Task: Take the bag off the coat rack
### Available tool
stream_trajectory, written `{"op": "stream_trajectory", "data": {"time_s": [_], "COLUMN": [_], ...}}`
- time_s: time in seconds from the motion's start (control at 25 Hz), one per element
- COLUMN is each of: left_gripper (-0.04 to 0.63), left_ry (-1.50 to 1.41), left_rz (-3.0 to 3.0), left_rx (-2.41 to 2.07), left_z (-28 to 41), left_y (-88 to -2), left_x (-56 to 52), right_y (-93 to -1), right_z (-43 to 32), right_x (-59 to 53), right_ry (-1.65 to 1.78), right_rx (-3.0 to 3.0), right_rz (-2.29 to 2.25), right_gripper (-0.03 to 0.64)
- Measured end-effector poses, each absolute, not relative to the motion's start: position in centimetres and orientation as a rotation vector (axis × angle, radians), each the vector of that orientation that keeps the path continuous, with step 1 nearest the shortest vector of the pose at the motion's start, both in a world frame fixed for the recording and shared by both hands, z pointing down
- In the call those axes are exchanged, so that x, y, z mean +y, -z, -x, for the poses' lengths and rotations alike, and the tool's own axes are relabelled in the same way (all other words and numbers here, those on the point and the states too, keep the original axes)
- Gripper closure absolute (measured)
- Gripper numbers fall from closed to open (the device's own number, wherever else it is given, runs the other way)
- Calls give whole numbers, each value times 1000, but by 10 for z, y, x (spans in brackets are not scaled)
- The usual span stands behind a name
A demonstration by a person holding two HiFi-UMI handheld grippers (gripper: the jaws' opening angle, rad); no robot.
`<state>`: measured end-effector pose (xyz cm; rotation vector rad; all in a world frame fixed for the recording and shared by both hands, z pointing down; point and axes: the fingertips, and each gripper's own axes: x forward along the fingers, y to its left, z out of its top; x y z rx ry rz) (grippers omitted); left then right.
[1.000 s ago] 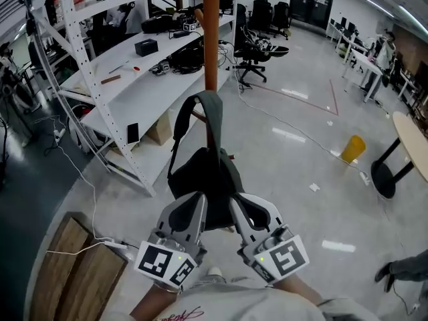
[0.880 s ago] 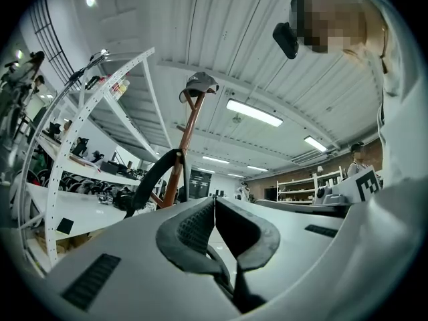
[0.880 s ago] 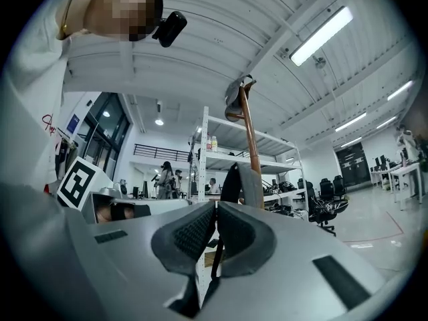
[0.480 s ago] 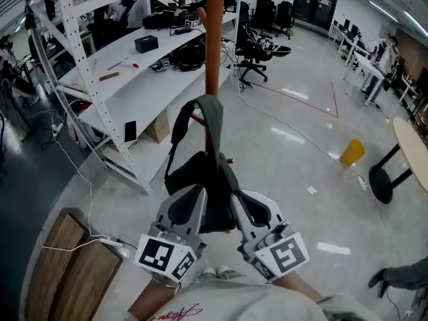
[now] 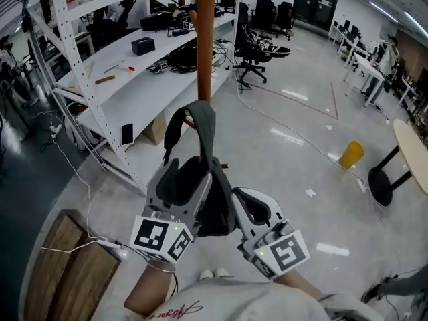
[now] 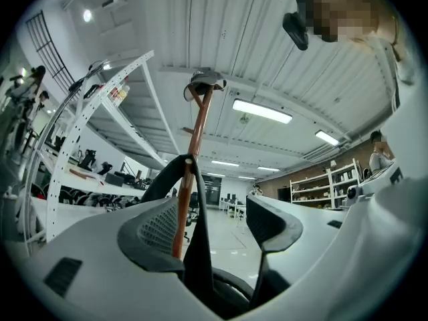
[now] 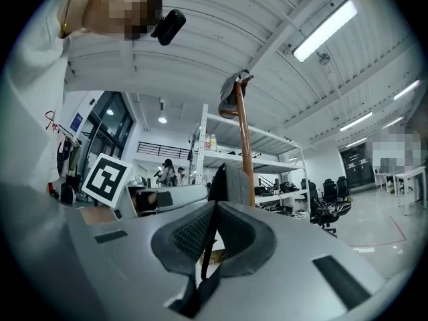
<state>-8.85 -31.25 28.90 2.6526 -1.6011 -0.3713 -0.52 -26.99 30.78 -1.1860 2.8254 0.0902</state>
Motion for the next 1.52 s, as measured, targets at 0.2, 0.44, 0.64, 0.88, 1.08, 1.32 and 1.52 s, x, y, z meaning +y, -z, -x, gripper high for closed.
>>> {"op": "stream_trajectory", "data": {"time_s": [0.2, 0.44, 0.64, 0.88, 1.08, 1.32, 1.52], "left_gripper": [284, 284, 284, 284, 284, 285, 285], "left_ry": [360, 332, 342, 340, 326, 361, 282], "left_rz": [-2629, -2602, -2608, -2611, -2622, -2647, -2645], "left_rx": [-1622, -1629, -1637, -1655, -1646, -1615, -1637], "left_z": [88, 82, 74, 69, 65, 60, 59], "left_y": [-292, -295, -286, -280, -278, -272, -276], "left_x": [-335, -371, -397, -420, -435, -440, -446], "right_y": [-310, -315, -315, -321, -325, -327, -330], "right_z": [0, -9, -18, -29, -32, -36, -38], "right_x": [-274, -283, -292, -302, -307, -314, -317], "right_ry": [-113, -73, -91, -26, -50, -52, 9], "right_rx": [2828, 2835, 2805, 2813, 2798, 2792, 2796], "right_rz": [1197, 1254, 1267, 1340, 1323, 1335, 1372], "right_gripper": [597, 597, 597, 597, 597, 597, 597]}}
